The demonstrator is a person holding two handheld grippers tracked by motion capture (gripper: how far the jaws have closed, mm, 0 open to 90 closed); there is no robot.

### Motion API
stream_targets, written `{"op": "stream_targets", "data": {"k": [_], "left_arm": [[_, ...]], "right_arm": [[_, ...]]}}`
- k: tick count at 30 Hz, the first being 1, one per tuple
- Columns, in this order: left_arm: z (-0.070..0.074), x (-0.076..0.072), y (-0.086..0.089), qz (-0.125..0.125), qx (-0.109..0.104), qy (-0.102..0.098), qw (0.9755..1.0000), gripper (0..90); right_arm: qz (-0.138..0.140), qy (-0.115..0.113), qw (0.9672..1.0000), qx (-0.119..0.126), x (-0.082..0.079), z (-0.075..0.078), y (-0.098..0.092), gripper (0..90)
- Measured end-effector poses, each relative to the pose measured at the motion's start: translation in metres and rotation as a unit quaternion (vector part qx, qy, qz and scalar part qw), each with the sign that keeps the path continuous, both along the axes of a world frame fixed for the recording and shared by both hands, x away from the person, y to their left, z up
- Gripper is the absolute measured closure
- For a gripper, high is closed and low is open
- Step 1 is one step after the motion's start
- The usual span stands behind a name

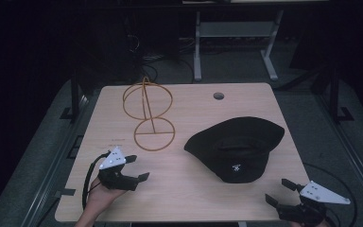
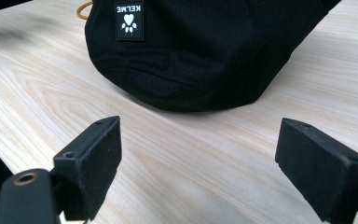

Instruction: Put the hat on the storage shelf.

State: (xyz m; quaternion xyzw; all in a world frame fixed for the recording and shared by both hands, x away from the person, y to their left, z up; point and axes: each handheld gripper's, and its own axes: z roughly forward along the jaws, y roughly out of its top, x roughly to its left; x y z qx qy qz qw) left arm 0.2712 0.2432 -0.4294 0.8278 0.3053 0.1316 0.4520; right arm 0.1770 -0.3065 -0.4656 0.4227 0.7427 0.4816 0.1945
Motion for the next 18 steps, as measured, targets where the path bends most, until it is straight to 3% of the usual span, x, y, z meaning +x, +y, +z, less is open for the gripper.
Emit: {"op": "stream_targets", "data": {"k": [3, 7, 18], "left_arm": [[-0.001, 0.0, -0.002, -0.002, -0.005, 0.007, 1.0, 16.6], [-0.003, -0.001, -0.007, -0.011, 0.004, 0.009, 0.9999, 16.6], [0.003, -0.004, -0.018, -0.032, 0.002, 0.001, 0.9995, 16.6]], "right_arm": [[0.001, 0.003, 1.0, 0.006, 0.001, -0.001, -0.001, 14.0], [0.007, 0.004, 1.0, 0.005, 0.001, 0.0, -0.001, 14.0], [0.011, 0.003, 0.9999, 0.004, 0.0, 0.003, 0.006, 14.0]]}}
